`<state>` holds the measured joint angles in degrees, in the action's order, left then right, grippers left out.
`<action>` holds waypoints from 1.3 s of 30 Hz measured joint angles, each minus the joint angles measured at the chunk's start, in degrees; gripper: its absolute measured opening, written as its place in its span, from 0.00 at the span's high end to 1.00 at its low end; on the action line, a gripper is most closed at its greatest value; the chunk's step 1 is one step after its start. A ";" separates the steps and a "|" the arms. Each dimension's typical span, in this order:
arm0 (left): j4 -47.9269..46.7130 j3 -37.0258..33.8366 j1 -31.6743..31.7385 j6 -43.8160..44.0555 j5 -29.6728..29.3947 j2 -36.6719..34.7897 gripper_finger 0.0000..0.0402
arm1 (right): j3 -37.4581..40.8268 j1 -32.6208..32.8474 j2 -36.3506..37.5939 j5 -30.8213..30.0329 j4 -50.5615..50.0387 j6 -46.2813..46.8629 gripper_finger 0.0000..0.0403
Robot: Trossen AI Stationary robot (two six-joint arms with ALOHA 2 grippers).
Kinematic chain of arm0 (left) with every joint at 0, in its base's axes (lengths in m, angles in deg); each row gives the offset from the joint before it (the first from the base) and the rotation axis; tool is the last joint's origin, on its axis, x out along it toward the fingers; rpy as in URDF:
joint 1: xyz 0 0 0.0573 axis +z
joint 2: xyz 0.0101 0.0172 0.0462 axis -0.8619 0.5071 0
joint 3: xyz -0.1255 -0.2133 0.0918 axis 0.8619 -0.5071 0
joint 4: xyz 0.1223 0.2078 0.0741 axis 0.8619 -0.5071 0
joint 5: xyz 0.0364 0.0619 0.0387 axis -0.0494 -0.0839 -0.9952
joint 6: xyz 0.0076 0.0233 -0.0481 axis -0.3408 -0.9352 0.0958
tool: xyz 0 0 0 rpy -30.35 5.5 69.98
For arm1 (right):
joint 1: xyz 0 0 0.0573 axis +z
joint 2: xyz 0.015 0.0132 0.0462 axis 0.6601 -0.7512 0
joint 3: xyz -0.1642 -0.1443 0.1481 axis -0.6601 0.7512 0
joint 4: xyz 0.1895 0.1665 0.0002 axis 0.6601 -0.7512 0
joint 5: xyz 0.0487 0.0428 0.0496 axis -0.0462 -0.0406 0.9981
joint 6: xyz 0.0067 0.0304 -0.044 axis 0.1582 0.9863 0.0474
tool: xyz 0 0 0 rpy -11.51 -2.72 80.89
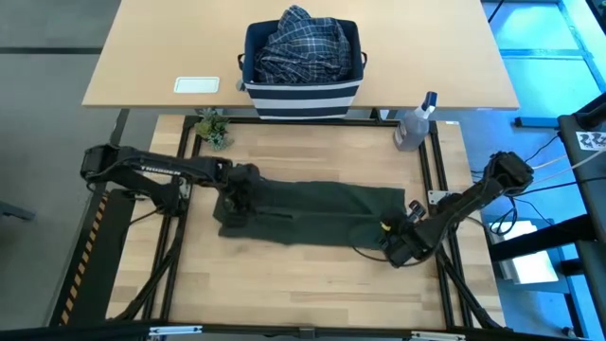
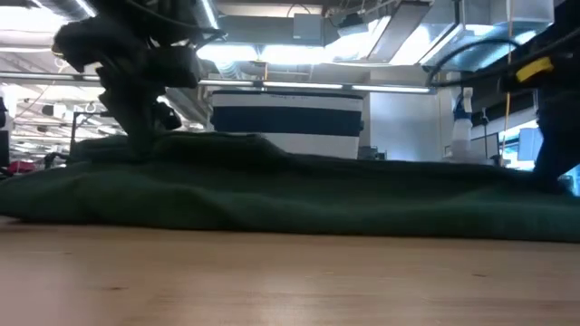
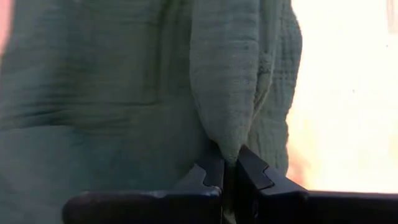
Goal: Fold Laundry from Bin
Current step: Fold the green polo shirt
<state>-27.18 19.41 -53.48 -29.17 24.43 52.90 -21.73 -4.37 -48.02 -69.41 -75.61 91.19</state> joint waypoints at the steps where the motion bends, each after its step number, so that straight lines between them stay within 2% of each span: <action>1: -0.01 0.00 0.50 -0.76 -0.43 0.00 1.00 | 0.61 -0.82 0.00 0.01 0.57 -0.49 1.00; 8: -0.50 -0.44 3.43 -6.13 -3.51 0.00 1.00 | 2.46 -4.90 -0.03 -0.56 2.55 -2.94 0.97; 11: -0.50 -1.37 4.65 -6.40 -7.10 0.00 0.99 | 2.46 -6.09 -0.04 -0.57 2.90 -4.30 0.94; 17: -0.54 -2.47 5.42 -6.87 -12.00 0.00 0.85 | 2.46 -6.74 -0.07 -0.57 3.32 -5.90 0.93; 24: -0.11 -2.47 5.42 -8.02 -13.99 0.02 0.69 | 2.46 -6.74 -0.09 -0.55 3.30 -6.42 0.93; 27: -1.25 -2.10 5.42 -7.99 -18.93 0.02 0.65 | 2.46 -6.74 -0.09 -0.55 3.23 -7.47 0.93; 32: -2.07 0.11 5.42 -7.06 -33.03 0.02 0.63 | 2.46 -6.73 -0.09 -0.62 2.37 -7.53 0.93; 34: -2.13 1.40 5.42 -7.01 -34.66 0.03 0.63 | 2.46 -6.70 -0.09 -1.06 1.89 -7.55 0.93; 39: -1.94 4.51 3.91 -6.93 -34.25 0.02 0.63 | 0.62 -6.70 -0.09 -1.98 -0.92 -10.29 0.91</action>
<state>-29.12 23.92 -49.57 -36.09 -9.83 52.92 -21.11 -11.07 -48.10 -71.39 -76.53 80.90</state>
